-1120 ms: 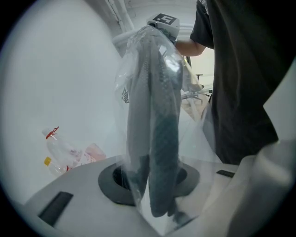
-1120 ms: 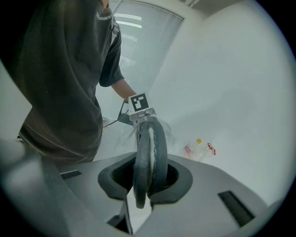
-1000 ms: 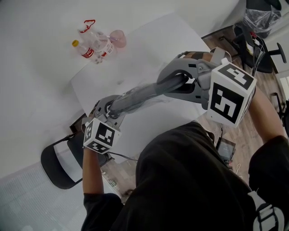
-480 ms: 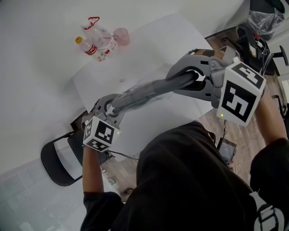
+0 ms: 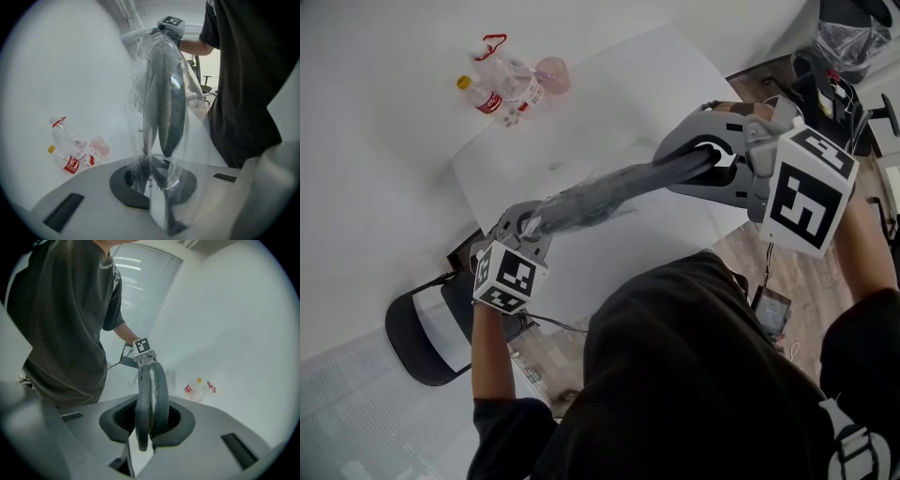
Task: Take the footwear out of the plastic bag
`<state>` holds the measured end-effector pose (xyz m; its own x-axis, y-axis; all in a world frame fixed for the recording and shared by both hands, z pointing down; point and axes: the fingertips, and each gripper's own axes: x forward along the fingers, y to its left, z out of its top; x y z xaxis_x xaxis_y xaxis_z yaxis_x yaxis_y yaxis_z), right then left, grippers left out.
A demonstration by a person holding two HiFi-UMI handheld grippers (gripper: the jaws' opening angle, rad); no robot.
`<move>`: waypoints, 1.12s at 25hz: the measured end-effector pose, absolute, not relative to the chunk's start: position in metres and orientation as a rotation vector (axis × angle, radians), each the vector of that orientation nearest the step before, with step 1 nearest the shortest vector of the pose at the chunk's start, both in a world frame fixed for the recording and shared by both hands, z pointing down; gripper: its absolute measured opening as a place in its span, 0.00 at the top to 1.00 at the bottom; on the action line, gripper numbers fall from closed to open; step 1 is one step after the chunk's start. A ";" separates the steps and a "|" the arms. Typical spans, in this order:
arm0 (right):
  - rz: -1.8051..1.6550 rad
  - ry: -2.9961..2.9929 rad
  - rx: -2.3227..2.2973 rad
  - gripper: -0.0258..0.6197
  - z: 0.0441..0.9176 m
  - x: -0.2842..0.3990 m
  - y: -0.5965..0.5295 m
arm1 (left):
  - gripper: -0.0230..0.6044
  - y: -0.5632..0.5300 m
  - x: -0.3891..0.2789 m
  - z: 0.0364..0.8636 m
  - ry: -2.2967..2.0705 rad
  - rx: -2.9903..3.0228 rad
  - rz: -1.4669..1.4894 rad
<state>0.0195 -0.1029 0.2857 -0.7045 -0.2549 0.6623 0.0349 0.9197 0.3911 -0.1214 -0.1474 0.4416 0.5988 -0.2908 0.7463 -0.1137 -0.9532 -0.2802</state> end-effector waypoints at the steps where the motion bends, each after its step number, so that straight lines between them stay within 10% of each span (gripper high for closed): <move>1: -0.486 -2.314 0.155 0.83 0.282 0.022 -0.102 | 0.92 -0.147 -0.120 0.439 0.340 -2.631 -1.281; 28: -0.472 -2.378 0.155 0.84 0.273 0.021 -0.103 | 0.92 -0.151 -0.135 0.447 0.408 -2.701 -1.260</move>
